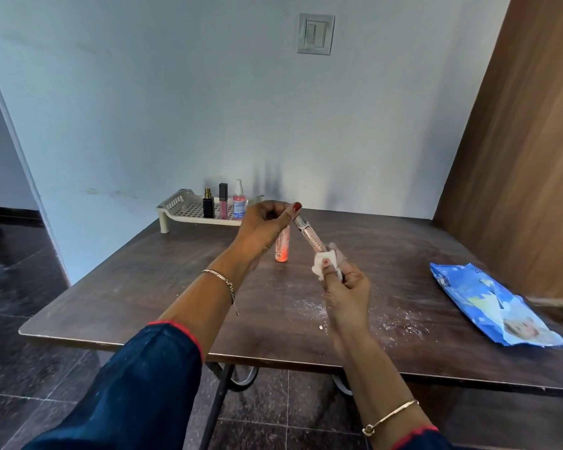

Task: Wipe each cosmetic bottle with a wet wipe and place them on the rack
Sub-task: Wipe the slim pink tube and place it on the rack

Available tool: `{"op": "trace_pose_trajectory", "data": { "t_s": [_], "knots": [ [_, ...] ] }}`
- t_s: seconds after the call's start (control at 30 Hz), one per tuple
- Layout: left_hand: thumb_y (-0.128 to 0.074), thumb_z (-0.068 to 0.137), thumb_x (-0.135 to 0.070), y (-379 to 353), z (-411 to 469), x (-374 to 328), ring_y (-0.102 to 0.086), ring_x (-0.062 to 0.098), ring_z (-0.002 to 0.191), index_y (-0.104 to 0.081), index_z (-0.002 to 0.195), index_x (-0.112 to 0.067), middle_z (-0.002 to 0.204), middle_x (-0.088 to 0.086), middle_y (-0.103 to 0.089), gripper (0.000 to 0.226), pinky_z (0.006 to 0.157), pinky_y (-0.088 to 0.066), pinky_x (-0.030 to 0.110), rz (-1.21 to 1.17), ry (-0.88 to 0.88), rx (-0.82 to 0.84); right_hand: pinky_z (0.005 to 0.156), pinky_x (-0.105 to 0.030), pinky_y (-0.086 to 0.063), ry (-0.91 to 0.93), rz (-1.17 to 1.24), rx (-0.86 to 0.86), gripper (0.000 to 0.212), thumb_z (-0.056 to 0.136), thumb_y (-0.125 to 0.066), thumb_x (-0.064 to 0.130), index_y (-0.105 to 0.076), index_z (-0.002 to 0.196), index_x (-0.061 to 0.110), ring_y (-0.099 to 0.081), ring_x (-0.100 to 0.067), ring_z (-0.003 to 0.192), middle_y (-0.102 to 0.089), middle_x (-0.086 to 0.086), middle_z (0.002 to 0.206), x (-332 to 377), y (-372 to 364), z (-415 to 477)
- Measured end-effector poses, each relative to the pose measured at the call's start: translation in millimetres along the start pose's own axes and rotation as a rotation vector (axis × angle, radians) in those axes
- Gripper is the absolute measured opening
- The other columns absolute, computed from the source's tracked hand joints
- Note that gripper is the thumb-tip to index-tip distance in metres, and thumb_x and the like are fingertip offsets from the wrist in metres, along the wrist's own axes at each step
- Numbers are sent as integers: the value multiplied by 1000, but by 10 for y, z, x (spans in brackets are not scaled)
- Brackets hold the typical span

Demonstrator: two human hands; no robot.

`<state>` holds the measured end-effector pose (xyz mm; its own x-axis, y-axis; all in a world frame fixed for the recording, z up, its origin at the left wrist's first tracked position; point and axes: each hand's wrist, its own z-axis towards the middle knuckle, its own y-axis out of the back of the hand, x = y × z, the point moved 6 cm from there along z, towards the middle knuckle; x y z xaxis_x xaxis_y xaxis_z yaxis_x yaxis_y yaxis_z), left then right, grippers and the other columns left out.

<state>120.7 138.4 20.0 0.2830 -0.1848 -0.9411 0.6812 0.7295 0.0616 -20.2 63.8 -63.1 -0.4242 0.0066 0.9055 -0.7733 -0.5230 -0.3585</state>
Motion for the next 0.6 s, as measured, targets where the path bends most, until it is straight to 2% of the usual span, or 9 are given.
{"op": "trace_pose_trajectory", "data": {
  "t_s": [0.03, 0.1, 0.17, 0.2, 0.23, 0.33, 0.5, 0.6],
  "knots": [
    [-65, 87, -28, -21, -22, -14, -60, -1, 66, -67, 99, -12, 82, -1, -65, 20, 65, -46, 13, -41, 0, 29, 98, -25, -46, -18, 37, 10, 33, 92, -59, 11, -62, 124, 14, -59, -3, 98, -63, 4, 125, -19, 2, 6],
    [-63, 88, -25, -85, -80, 53, -63, -12, 73, -60, 116, -15, 89, -9, -67, 29, 68, -46, 4, -85, 61, 120, 81, -20, -46, -58, 80, 27, 24, 90, -62, 14, -72, 110, 22, -54, -6, 88, -64, 2, 126, -35, -9, 12],
    [-66, 86, -23, -181, -157, 210, -63, -4, 97, -54, 127, -12, 107, -6, -68, 44, 89, -45, 13, -40, 138, 226, 64, -14, -45, -114, 172, 41, 19, 89, -61, 11, -75, 99, 21, -54, -7, 81, -67, 0, 120, -62, -25, 21],
    [-67, 85, -21, -227, -205, 293, -62, 5, 105, -56, 126, -10, 111, -2, -68, 43, 96, -44, 21, -26, 154, 270, 59, -11, -46, -150, 237, 46, 19, 89, -60, 8, -73, 101, 14, -58, -6, 77, -69, -1, 113, -73, -42, 14],
    [-66, 85, -17, -269, -253, 354, -63, 10, 106, -61, 119, -10, 110, 0, -70, 35, 98, -45, 24, -47, 146, 299, 56, -9, -47, -185, 283, 55, 18, 89, -59, 5, -70, 103, 8, -60, -4, 73, -71, -2, 106, -84, -60, -2],
    [-63, 86, -8, -372, -360, 419, -66, 15, 101, -68, 106, -10, 106, 7, -72, 20, 92, -51, 25, -180, 76, 292, 55, -10, -51, -294, 383, 71, 15, 89, -56, 2, -69, 97, 4, -64, -5, 67, -73, -4, 87, -144, -75, -53],
    [-65, 85, -3, -408, -372, 498, -69, 20, 92, -69, 96, -6, 96, 12, -73, 13, 85, -54, 28, -171, -28, 175, 59, -15, -56, -451, 449, 10, 15, 89, -55, 1, -66, 100, 1, -68, -8, 62, -70, -9, 87, -192, -74, -78],
    [-68, 82, -1, -436, -419, 527, -70, 14, 89, -69, 94, 1, 96, 15, -73, 13, 81, -55, 23, -75, -60, 71, 55, -15, -55, -480, 458, -89, 17, 90, -54, -1, -62, 106, -2, -66, -7, 52, -66, -9, 84, -226, -98, -74]
  ]
}}
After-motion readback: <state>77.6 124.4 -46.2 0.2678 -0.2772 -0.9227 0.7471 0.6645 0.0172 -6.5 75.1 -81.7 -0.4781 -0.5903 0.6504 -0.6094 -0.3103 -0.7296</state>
